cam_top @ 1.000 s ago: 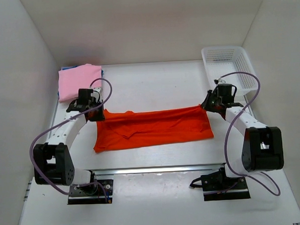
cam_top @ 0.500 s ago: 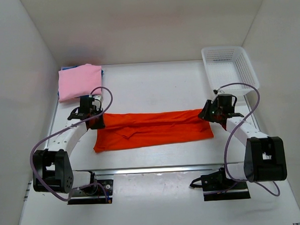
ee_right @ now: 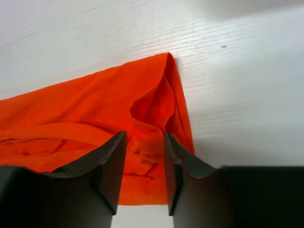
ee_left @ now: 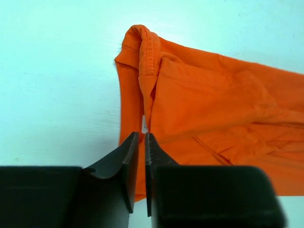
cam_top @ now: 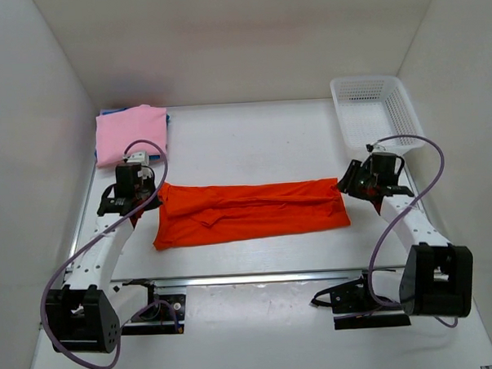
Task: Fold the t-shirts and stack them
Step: Rotate the tshirt 90 degrees
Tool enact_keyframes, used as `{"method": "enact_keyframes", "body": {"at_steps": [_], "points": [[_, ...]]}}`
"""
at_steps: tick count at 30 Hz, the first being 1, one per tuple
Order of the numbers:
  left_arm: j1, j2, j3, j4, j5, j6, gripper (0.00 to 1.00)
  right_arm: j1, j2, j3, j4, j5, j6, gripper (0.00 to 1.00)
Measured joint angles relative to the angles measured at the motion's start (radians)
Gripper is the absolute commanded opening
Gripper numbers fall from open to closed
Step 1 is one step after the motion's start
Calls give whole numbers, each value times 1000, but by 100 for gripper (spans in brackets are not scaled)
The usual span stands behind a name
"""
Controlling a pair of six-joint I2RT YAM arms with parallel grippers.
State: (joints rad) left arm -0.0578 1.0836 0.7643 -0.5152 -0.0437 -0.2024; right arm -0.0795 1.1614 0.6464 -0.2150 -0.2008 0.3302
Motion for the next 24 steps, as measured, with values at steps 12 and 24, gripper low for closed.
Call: {"method": "enact_keyframes", "body": {"at_steps": [12, 24], "points": [[-81, 130, -18, 182, 77, -129, 12, 101, 356, 223, 31, -127, -95, 4], [-249, 462, 4, 230, 70, -217, 9, 119, 488, 274, -139, -49, -120, 0]]}}
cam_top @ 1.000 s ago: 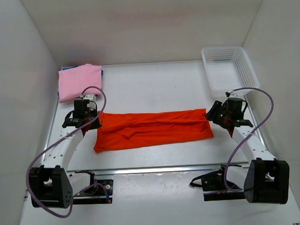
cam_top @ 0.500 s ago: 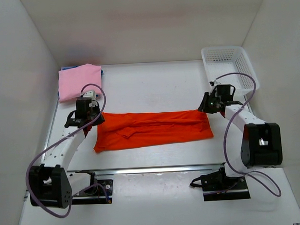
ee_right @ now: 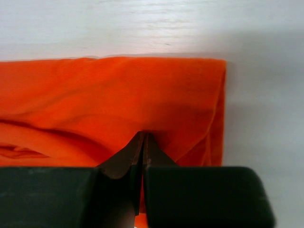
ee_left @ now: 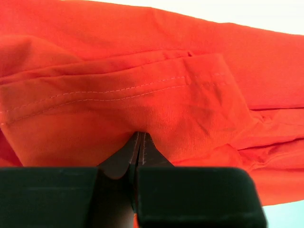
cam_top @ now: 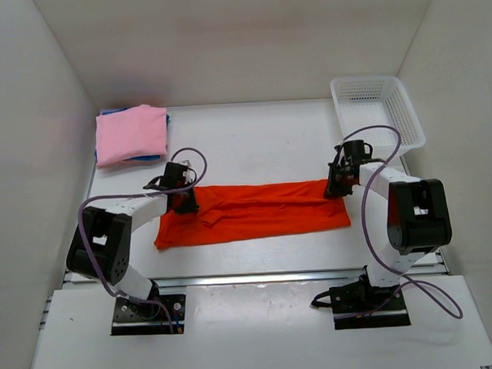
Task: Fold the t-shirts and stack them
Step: Rotate the tshirt 90 degrees
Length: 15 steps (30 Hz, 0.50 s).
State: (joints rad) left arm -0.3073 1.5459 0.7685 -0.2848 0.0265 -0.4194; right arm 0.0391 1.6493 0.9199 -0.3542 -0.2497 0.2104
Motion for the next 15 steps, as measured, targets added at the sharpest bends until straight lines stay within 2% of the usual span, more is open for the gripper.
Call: {"method": "enact_keyframes", "body": {"at_steps": [4, 8, 11, 15], "points": [[-13, 77, 87, -32, -7, 5, 8, 14, 13, 47, -74, 85, 4, 0], [1, 216, 271, -108, 1, 29, 4, 40, 22, 41, -119, 119, 25, 0], [6, 402, 541, -211, 0, 65, 1, 81, -8, 6, -112, 137, 61, 0], [-3, 668, 952, -318, 9, 109, 0, 166, -122, -128, -60, 124, 156, 0]]}}
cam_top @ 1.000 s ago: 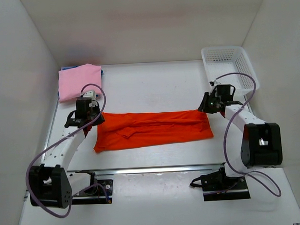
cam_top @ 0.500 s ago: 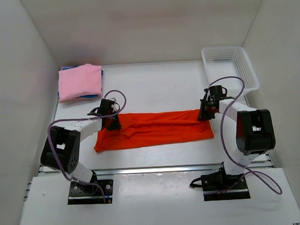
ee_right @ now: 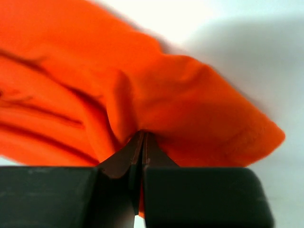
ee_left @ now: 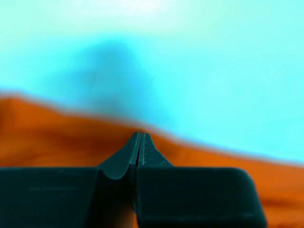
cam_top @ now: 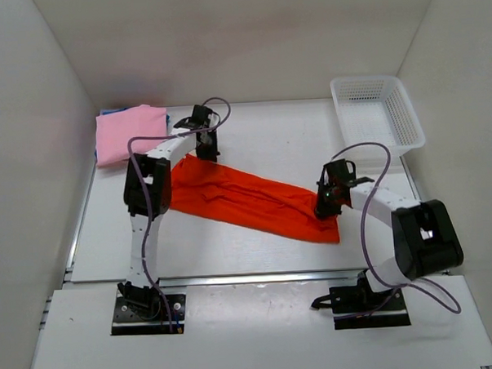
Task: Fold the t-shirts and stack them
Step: Rotate the tshirt 90 degrees
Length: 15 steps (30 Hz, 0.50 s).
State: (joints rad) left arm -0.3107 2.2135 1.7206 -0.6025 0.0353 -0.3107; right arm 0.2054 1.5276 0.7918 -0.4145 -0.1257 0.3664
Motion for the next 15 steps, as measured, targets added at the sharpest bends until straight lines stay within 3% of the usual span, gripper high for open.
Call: {"method": "enact_keyframes", "body": {"at_steps": [9, 13, 15], "points": [[-79, 350, 595, -249, 59, 35, 0, 282, -216, -269, 204, -81, 322, 0], [-94, 354, 655, -344, 59, 37, 0, 319, -233, -304, 246, -102, 377, 0], [-84, 284, 575, -336, 57, 37, 1, 301, -235, -312, 255, -119, 381, 0]]}}
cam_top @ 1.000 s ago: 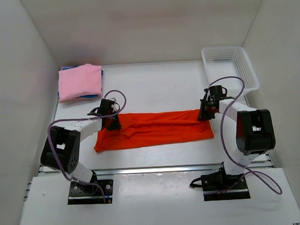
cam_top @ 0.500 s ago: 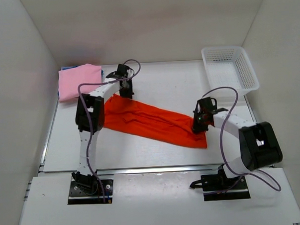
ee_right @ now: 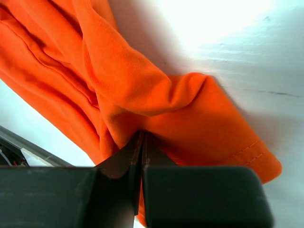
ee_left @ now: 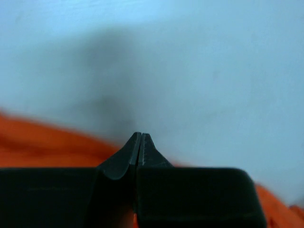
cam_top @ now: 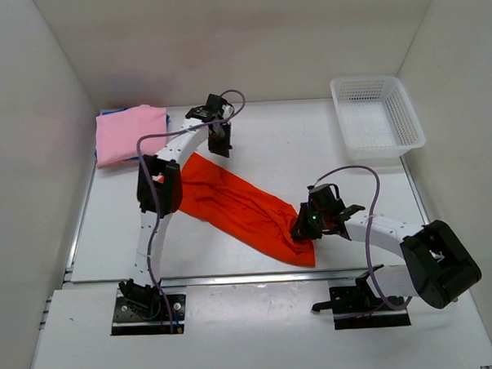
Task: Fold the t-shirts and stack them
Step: Rotate the tshirt 90 degrees
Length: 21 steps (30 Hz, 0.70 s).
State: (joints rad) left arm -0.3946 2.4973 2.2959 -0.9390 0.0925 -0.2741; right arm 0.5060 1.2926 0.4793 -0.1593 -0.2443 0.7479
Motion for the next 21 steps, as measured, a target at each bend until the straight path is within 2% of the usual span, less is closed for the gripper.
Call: {"method": "enact_keyframes", "body": {"at_steps": [2, 4, 7, 10, 13, 16, 17, 19, 21], "points": [[17, -146, -194, 58, -4, -5, 4, -18, 0, -2, 3, -11, -11, 1], [41, -351, -435, 109, -7, -21, 11, -34, 2, -2, 6, -21, -28, 0], [90, -655, -745, 219, -2, -44, 7, -54, 4, -2, 9, -32, -55, 0], [148, -846, -934, 277, -2, -50, 9, -56, 3, -2, 11, -36, -79, 1], [169, -866, -1050, 317, -26, -48, 9, -56, -8, -6, 10, -34, -98, 0], [140, -784, -1139, 341, -46, -51, 9, -57, -31, -21, 10, -28, -109, 0], [132, -754, -1160, 344, -49, -53, 9, -58, -43, -28, 10, -26, -112, 3], [119, -694, -1183, 354, -49, -65, 8, -72, -78, -52, 6, -25, -116, 10], [118, -675, -1157, 376, -50, -70, 5, -93, -120, -76, 0, -22, -117, 10]]}}
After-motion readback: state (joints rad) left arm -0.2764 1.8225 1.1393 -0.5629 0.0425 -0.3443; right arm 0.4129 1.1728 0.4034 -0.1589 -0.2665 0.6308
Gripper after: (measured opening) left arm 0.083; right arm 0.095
